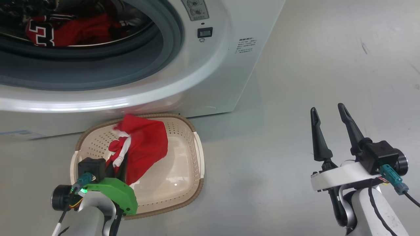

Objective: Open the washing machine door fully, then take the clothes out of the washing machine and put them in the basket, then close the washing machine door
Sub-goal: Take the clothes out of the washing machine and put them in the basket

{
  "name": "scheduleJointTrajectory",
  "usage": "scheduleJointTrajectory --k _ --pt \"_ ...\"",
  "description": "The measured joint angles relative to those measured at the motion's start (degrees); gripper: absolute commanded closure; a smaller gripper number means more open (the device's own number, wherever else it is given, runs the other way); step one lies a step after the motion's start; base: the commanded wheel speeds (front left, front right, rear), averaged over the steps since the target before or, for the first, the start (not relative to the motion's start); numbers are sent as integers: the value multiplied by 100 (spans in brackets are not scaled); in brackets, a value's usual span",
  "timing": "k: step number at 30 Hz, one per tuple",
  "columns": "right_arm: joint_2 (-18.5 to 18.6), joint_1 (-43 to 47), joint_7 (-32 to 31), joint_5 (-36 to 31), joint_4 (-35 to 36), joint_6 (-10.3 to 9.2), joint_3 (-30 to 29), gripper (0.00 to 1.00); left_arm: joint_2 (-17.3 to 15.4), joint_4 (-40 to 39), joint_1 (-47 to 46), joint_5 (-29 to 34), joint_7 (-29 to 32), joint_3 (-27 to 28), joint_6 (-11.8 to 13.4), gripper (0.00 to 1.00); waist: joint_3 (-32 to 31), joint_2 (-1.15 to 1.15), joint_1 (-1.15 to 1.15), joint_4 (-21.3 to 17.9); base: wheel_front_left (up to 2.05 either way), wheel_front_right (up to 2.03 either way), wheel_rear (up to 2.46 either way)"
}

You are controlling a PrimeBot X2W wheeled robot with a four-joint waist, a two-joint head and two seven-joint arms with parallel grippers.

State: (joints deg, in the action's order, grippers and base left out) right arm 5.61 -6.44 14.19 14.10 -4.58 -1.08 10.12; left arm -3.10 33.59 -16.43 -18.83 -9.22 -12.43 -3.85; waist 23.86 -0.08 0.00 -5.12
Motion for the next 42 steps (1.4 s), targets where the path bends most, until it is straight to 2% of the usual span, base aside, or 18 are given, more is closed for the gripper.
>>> scheduleJointTrajectory --k 5,6,7,8,15,25,37,42 --pt "-24 -94 0 40 -14 1 16 0 13 532 -274 -120 114 68 -47 100 118 0 0 -127 0 0 0" --pt "-25 -108 0 41 -20 1 14 0 20 614 -321 -133 124 80 -49 55 135 0 0 -152 0 0 0" --pt "-25 -118 0 41 -22 0 0 0 25 701 -374 -154 157 83 -51 16 153 0 0 -175 0 0 0" --pt "-26 -124 0 42 -26 -1 -26 0 30 793 -433 -158 166 67 -52 0 171 0 0 -191 0 0 0" --pt "-32 -130 0 49 -77 -15 -89 0 45 1170 -691 -191 131 75 -100 0 209 0 0 -222 0 0 0" --pt "-5 -130 2 48 -170 -54 -188 0 42 1271 -743 -164 -356 102 -104 0 42 0 0 -56 0 0 0" --pt "94 -11 9 20 -353 -51 -199 0 43 594 -730 -5 -523 269 25 0 -457 0 0 282 0 0 0" --pt "101 100 9 13 -428 -49 -181 0 31 10 -693 109 -522 305 112 0 -739 0 0 416 0 0 0"
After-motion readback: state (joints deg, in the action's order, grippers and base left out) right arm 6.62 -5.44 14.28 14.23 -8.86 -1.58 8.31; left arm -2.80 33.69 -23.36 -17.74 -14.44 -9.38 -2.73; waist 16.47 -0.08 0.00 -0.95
